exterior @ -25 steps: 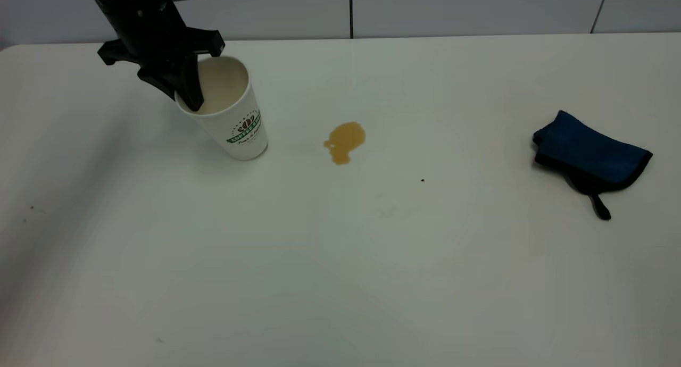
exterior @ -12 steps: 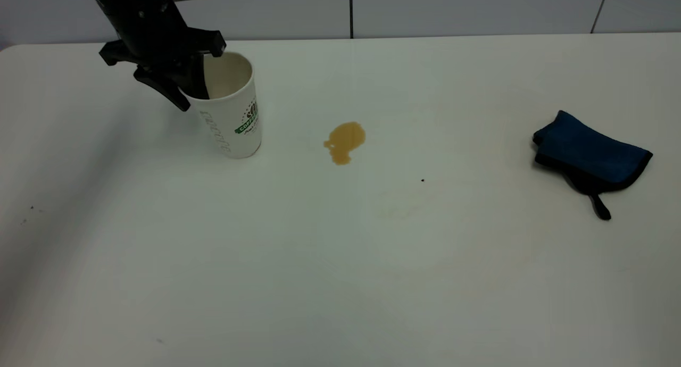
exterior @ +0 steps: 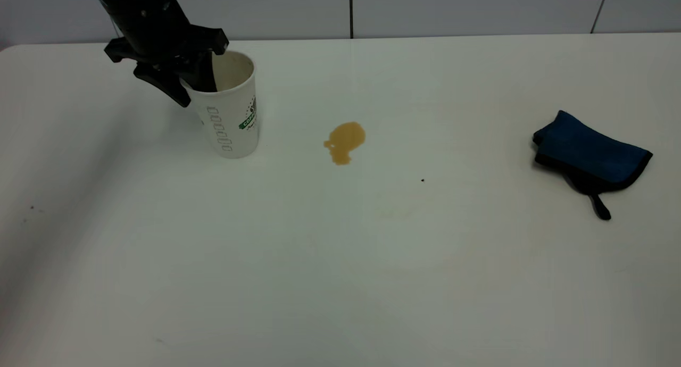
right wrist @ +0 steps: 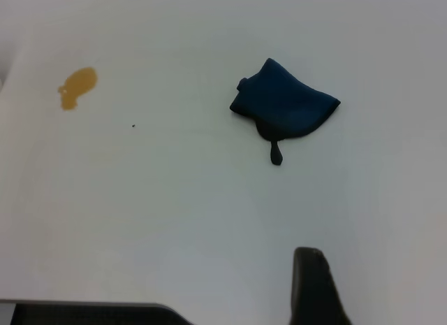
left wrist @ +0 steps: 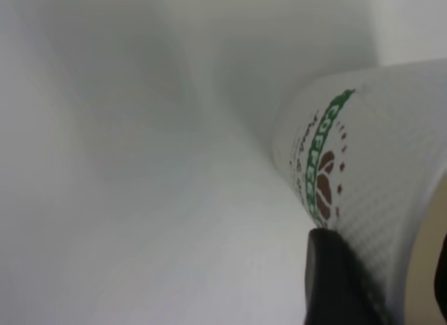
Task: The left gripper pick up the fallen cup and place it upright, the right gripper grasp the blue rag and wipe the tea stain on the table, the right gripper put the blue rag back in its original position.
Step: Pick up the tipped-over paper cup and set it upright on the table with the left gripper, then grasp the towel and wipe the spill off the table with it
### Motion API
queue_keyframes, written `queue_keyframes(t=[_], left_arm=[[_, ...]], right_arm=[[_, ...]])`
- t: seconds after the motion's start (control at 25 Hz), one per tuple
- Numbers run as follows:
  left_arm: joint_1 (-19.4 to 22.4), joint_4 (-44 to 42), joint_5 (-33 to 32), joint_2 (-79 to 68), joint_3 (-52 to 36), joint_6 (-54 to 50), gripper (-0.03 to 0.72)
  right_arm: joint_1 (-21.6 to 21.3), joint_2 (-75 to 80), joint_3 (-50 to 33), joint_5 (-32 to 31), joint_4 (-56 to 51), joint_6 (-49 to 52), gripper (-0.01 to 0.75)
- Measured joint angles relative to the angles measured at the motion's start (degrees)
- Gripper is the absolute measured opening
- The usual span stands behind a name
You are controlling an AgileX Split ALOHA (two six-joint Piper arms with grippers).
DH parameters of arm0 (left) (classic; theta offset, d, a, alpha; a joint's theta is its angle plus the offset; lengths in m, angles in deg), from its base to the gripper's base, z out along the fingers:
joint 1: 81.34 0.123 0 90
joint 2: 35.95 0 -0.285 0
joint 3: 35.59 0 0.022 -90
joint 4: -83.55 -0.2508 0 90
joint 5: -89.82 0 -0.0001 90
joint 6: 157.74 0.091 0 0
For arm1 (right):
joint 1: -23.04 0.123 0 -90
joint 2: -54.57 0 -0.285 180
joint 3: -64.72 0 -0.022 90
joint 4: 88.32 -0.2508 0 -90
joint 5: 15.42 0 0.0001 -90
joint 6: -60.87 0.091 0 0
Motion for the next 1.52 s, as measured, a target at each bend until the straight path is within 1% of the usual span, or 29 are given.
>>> queue_keyframes(t=[0.24, 0.32, 0.52, 0.68, 0.84, 1.08, 1.2, 1.52], left_arm=[[0.00, 0.10, 0.00, 0.00, 0.23, 0.10, 0.455], [0.00, 0.05, -0.99, -0.05, 1.18, 0.10, 0.467], [0.00, 0.05, -4.99, 0.65, 5.79, 0.10, 0.472], [0.00, 0.01, -7.36, 4.10, 7.89, 0.10, 0.472], [0.00, -0.18, -11.21, 9.87, 8.17, 0.05, 0.472], [0.00, -0.41, -19.87, 21.18, 8.17, -0.51, 0.472], [0.00, -0.42, -25.34, 27.68, 8.17, -1.85, 0.472], [-0.05, -1.64, -25.52, 44.82, 8.00, -6.64, 0.472]], right_arm=[[0.00, 0.00, 0.00, 0.00, 0.00, 0.00, 0.491], [0.00, 0.00, 0.00, 0.00, 0.00, 0.00, 0.491], [0.00, 0.00, 0.00, 0.00, 0.00, 0.00, 0.491], [0.00, 0.00, 0.00, 0.00, 0.00, 0.00, 0.491], [0.00, 0.00, 0.00, 0.00, 0.00, 0.00, 0.491], [0.00, 0.00, 0.00, 0.00, 0.00, 0.00, 0.491], [0.00, 0.00, 0.00, -0.04, 0.00, 0.00, 0.491], [0.00, 0.00, 0.00, -0.04, 0.00, 0.00, 0.491]])
